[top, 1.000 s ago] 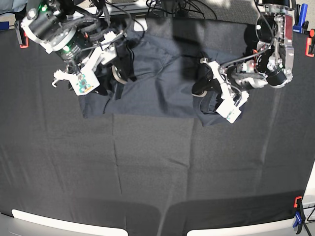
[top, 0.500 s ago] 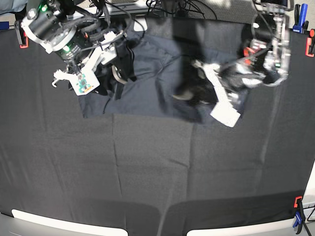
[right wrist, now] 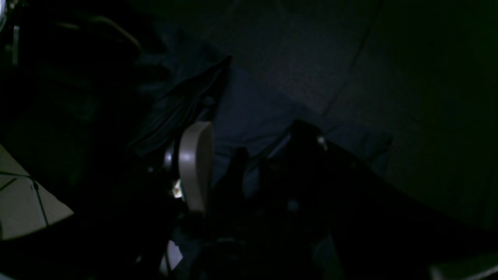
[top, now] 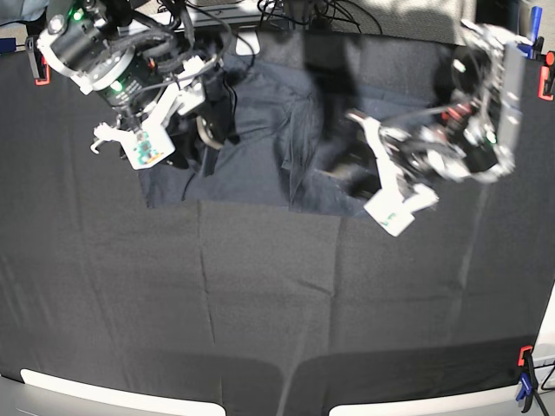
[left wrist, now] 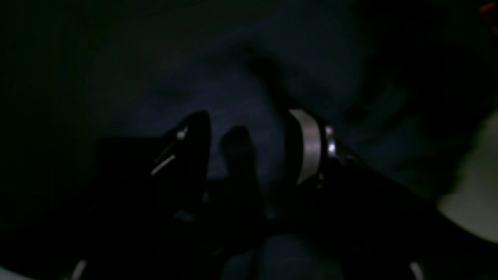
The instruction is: Layout the t-shirt on the table in an organized manner, then fold the t-shirt properly
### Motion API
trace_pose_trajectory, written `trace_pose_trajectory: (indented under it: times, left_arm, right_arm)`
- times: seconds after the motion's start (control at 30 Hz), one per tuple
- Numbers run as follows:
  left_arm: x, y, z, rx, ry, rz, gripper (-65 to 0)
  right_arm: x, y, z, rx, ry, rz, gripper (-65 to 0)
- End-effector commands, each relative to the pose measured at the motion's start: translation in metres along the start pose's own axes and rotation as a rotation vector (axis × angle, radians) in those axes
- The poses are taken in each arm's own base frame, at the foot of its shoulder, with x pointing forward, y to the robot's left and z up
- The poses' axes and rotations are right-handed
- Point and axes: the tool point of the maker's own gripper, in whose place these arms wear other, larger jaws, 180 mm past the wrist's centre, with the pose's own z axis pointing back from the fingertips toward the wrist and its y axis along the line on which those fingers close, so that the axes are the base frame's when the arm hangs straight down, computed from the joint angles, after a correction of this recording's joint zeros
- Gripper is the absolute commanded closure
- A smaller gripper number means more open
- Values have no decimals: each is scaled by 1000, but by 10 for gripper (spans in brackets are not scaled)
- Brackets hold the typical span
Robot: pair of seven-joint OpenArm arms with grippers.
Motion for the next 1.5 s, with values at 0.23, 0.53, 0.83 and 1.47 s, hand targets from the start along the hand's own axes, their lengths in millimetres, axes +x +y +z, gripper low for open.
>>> trace_pose_trajectory:
  times: [0.23,0.53,0.83,1.47]
  left_arm:
    - [25,21,19,60,-125,-78,-286]
    - [30,14,20,23,-158,-45,-286]
    - [30,11,19,9,-164,-31,-286]
    - [31,11,19,8,-164,-31,-286]
  right_arm:
    - [-2,-21,4,-118,29,-5,-312]
    - [-28,-117,38,-448,17,-254,-312]
    - [-71,-136,1,-210,-23,-536,-312]
    - [-59,-158,-34,-109,-4,-538,-314]
